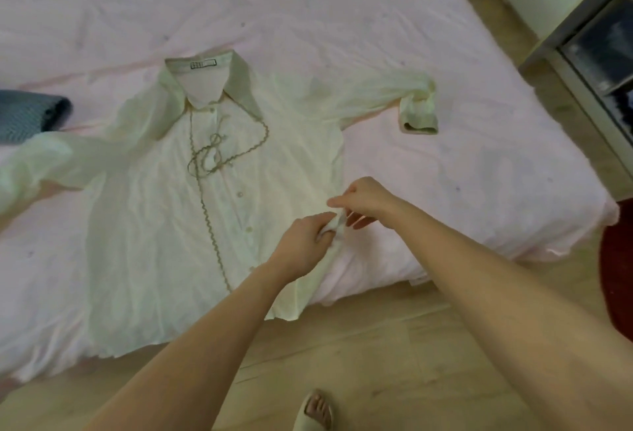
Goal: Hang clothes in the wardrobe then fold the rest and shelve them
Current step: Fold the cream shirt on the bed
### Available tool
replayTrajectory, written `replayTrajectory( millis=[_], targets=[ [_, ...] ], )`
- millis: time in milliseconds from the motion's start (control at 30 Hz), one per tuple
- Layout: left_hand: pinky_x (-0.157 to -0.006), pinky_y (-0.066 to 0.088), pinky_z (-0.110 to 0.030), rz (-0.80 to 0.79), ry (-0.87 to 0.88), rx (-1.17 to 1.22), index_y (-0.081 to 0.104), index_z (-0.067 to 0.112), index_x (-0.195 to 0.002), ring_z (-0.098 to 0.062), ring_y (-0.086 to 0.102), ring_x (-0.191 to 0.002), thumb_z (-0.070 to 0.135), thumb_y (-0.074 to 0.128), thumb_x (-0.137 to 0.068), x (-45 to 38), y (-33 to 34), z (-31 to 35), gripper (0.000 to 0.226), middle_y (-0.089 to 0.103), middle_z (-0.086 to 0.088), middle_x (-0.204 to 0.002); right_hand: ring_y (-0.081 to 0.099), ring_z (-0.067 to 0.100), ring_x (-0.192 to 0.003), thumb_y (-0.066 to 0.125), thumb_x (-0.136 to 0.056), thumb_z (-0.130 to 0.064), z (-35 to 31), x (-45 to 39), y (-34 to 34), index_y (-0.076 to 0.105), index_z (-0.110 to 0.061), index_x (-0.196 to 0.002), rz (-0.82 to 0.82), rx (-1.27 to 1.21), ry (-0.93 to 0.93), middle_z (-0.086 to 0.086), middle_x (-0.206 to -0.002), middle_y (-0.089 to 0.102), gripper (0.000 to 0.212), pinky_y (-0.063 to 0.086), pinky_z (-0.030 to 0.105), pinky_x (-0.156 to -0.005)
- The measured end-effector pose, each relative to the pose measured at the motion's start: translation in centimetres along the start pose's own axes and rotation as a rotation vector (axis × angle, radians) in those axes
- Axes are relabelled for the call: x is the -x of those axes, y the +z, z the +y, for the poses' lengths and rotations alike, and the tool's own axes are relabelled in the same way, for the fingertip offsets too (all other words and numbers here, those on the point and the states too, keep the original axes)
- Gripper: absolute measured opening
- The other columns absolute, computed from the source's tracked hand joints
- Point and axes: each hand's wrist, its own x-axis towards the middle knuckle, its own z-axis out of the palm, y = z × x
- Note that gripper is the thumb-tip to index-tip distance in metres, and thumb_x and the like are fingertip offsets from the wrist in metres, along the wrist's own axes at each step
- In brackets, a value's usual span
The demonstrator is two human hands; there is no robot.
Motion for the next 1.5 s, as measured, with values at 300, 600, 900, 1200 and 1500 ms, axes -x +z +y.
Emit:
replayTrajectory(
  millis=[300, 600, 900, 1200, 1500],
  targets=[
    [-0.098, 0.044, -0.035, -0.279, -0.001, -0.35, 0.058, 0.025, -0.127, -0.017, 0.054, -0.117, 0.029, 0.049, -0.096, -1.1, 5.7, 1.2, 0.033, 0.061, 0.004, -0.126, 0.066, 0.032, -0.09, 0.06, -0.086, 0.001, 11.7, 0.4, -1.6, 0.059, -0.009, -0.069, 0.287, -0.218, 0.154, 0.019, -0.095, 0.066, 0.019, 0.058, 0.042, -0.079],
    [-0.093, 0.046, -0.037, -0.029, -0.237, -0.335, 0.057, 0.019, -0.125, -0.019, 0.056, -0.112, 0.024, 0.047, -0.097, 3.5, 4.1, -5.1, 0.03, 0.06, 0.001, -0.123, 0.054, 0.023, -0.094, 0.052, -0.091, -0.013, 12.9, 1.8, 5.3, 0.056, -0.01, -0.1, 0.533, 0.268, -0.237, 0.006, -0.103, 0.056, 0.01, 0.047, 0.036, -0.076],
    [-0.084, 0.041, -0.034, 0.453, -0.516, -0.317, 0.059, 0.012, -0.121, -0.027, 0.046, -0.116, 0.018, 0.055, -0.094, 14.2, -3.5, -13.3, 0.029, 0.051, -0.01, -0.126, 0.054, 0.019, -0.096, 0.058, -0.092, -0.021, 8.6, 4.3, 19.1, 0.055, -0.011, -0.105, 0.328, 0.227, -0.396, 0.003, -0.103, 0.057, 0.016, 0.048, 0.038, -0.079],
    [-0.091, 0.042, -0.04, 0.166, -0.064, -0.744, 0.058, 0.017, -0.123, -0.029, 0.052, -0.108, 0.032, 0.081, -0.068, 15.0, -2.8, -17.5, 0.061, 0.054, -0.007, -0.119, 0.057, 0.019, -0.08, 0.066, -0.085, -0.02, 4.9, 2.6, 25.3, 0.054, -0.012, -0.093, 0.434, 0.11, -0.193, 0.0, -0.086, 0.059, 0.016, 0.045, 0.032, -0.068],
    [-0.086, 0.044, -0.037, 0.082, 0.077, -0.962, 0.053, 0.013, -0.122, -0.028, 0.054, -0.103, -0.001, 0.072, -0.066, 16.3, -3.6, -20.4, 0.061, 0.052, -0.008, -0.122, 0.057, 0.026, -0.07, 0.062, -0.084, -0.01, 5.1, 3.6, 27.6, 0.061, -0.002, -0.078, 0.369, 0.058, -0.237, 0.01, -0.076, 0.064, 0.011, 0.044, 0.036, -0.062]
  ],
)
